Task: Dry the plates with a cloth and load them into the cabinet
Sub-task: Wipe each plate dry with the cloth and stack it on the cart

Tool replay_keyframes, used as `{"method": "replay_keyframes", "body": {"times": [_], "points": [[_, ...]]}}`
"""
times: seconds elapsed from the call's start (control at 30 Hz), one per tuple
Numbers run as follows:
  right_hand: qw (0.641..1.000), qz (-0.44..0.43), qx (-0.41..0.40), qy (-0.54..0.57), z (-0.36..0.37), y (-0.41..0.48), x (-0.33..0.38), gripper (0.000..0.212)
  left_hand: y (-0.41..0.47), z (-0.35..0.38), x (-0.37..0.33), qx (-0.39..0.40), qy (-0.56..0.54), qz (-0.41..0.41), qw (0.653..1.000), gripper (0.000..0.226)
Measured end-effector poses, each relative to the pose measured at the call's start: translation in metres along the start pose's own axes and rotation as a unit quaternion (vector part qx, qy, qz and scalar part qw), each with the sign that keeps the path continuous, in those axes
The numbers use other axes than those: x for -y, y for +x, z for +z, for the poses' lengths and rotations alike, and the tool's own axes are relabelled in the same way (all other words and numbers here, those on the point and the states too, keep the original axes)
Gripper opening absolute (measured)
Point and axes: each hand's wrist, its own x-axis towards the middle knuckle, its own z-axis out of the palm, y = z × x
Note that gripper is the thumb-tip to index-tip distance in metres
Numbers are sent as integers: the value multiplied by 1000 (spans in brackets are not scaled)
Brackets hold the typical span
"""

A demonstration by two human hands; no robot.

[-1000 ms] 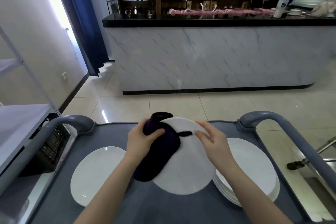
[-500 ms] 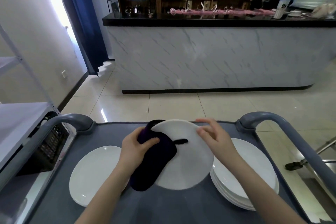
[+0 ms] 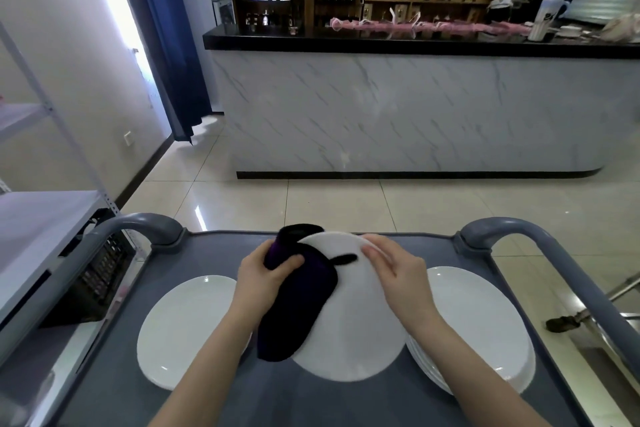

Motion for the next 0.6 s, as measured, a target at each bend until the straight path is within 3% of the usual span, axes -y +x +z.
{"method": "replay_keyframes", "body": {"times": [0.13, 0.23, 0.4, 0.5, 0.6], "points": [[977, 85, -174, 87, 11, -9, -1, 22, -23, 19, 16, -89, -154, -112, 978, 8], [969, 112, -198, 100, 17, -15, -5, 24, -32, 30, 23, -114, -165, -138, 970, 12], [994, 53, -90, 42, -15, -2, -12, 19, -19, 11, 16, -7, 20, -25, 999, 14], [998, 6, 37, -47, -29, 14, -5, 14, -5, 1, 2, 78, 129, 46, 988, 23], [976, -34, 168, -135, -19, 22, 5, 18, 6, 5, -17, 163, 216, 115, 956, 32]]}}
